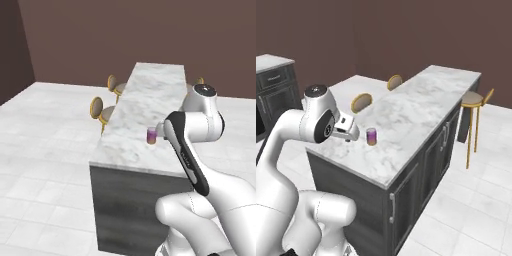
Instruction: Four empty soda cans are scattered around the kitchen. Gather all the cans and cluster them next to the stove for recycling.
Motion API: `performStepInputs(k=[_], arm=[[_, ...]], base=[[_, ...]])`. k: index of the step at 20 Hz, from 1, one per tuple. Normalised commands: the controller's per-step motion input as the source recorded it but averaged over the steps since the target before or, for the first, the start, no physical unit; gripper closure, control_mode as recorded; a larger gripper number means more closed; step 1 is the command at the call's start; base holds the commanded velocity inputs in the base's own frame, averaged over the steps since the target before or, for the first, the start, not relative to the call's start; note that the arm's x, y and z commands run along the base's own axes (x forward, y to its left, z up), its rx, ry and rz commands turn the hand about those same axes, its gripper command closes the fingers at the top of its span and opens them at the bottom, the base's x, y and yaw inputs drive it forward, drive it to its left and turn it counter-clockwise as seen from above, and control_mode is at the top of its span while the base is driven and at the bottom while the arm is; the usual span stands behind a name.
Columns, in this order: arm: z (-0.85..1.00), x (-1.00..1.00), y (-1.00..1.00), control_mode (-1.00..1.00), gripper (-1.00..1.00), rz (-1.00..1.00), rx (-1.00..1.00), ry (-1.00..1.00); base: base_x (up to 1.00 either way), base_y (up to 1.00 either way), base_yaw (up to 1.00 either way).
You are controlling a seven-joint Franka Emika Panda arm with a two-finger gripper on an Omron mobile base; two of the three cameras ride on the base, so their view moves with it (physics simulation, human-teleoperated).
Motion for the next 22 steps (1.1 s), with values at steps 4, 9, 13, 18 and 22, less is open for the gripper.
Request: performStepInputs(k=[4,9,13,18,22], arm=[[0.0,0.0,0.0,1.0,-1.0,0.0,0.0,0.0],[0.0,0.0,0.0,1.0,-1.0,0.0,0.0,0.0],[0.0,0.0,0.0,1.0,-1.0,0.0,0.0,0.0],[0.0,0.0,0.0,1.0,-1.0,0.0,0.0,0.0],[0.0,0.0,0.0,1.0,-1.0,0.0,0.0,0.0]], base=[[0.07,0.26,-0.17],[0.24,0.21,-0.25],[0.24,0.33,-0.29],[0.09,0.52,-0.26],[0.05,0.45,-0.23]])
